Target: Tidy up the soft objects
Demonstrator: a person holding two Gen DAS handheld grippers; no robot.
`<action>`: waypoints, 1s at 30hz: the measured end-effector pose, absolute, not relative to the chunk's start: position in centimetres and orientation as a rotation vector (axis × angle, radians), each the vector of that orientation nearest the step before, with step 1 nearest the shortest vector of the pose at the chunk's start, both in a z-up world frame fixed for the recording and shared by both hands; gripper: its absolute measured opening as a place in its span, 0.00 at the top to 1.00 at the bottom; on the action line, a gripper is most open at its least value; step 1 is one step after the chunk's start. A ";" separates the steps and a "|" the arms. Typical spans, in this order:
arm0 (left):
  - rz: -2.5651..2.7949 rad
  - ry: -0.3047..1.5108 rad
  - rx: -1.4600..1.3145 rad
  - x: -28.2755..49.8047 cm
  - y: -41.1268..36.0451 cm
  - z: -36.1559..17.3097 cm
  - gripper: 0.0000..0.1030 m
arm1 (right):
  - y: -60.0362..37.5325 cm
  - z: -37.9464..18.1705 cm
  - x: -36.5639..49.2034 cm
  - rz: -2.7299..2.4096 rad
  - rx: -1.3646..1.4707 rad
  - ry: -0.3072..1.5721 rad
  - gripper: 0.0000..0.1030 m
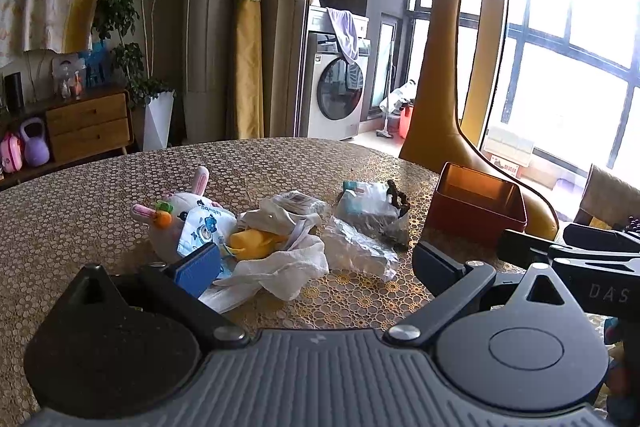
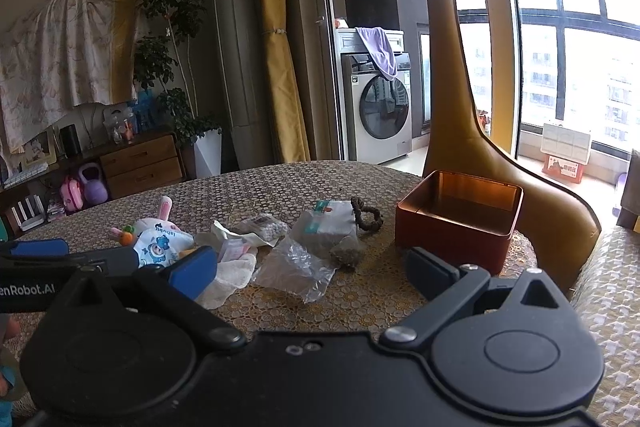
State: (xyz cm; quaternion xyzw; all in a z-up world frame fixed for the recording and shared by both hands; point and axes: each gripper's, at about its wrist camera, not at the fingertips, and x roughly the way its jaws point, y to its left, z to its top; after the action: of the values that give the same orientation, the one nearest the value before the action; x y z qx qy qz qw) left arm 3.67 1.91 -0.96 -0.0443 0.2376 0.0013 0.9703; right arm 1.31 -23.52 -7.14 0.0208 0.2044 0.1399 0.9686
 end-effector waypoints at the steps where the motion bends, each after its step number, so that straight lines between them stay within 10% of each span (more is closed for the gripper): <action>1: 0.002 0.480 -0.091 3.6 1.9 -0.9 0.00 | -23.5 -7.1 1.3 0.284 0.042 0.414 0.03; 30: -0.014 0.468 -0.105 3.6 1.9 -0.7 0.00 | -23.5 -6.9 0.9 0.285 0.040 0.402 0.03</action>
State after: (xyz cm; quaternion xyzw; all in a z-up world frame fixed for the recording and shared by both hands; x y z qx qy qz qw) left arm 3.64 1.88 -0.69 -0.0519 0.2316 -0.0069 0.9714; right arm 0.91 -23.54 -6.89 0.0197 0.1991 0.1409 0.9696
